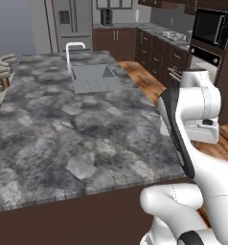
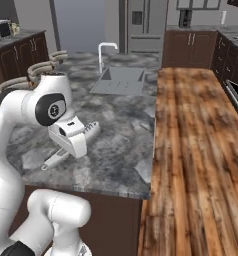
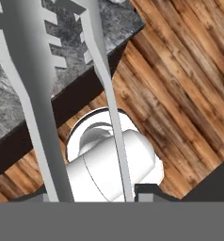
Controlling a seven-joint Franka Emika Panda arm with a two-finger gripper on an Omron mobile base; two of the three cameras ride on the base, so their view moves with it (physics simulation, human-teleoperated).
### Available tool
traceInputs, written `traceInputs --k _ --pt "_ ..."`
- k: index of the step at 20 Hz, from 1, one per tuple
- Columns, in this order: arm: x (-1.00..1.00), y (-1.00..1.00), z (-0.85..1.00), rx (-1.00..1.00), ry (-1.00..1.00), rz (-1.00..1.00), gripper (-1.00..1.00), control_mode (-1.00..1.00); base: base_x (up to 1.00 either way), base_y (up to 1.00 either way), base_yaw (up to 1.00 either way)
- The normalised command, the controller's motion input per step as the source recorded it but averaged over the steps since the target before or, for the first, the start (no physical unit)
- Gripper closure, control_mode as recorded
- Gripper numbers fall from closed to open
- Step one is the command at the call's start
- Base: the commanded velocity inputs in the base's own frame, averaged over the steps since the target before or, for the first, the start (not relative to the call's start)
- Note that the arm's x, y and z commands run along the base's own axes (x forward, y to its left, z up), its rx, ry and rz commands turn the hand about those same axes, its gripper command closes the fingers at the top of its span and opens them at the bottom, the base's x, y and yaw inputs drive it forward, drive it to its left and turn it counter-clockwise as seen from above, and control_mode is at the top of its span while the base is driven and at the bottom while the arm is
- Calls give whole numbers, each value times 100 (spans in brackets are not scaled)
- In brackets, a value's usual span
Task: Pick up the tongs from the counter and place them near the plate next to the oven.
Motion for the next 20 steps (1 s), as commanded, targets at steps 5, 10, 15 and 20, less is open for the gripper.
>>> traceInputs --k 5,10,15,20 --pt "0 0 0 0 0 0 100 100 -39 -30 -34" --pt "0 0 0 0 0 0 100 100 0 -83 -62" --pt "0 0 0 0 0 0 100 100 6 -81 -34" --pt "0 0 0 0 0 0 100 100 46 -92 6"
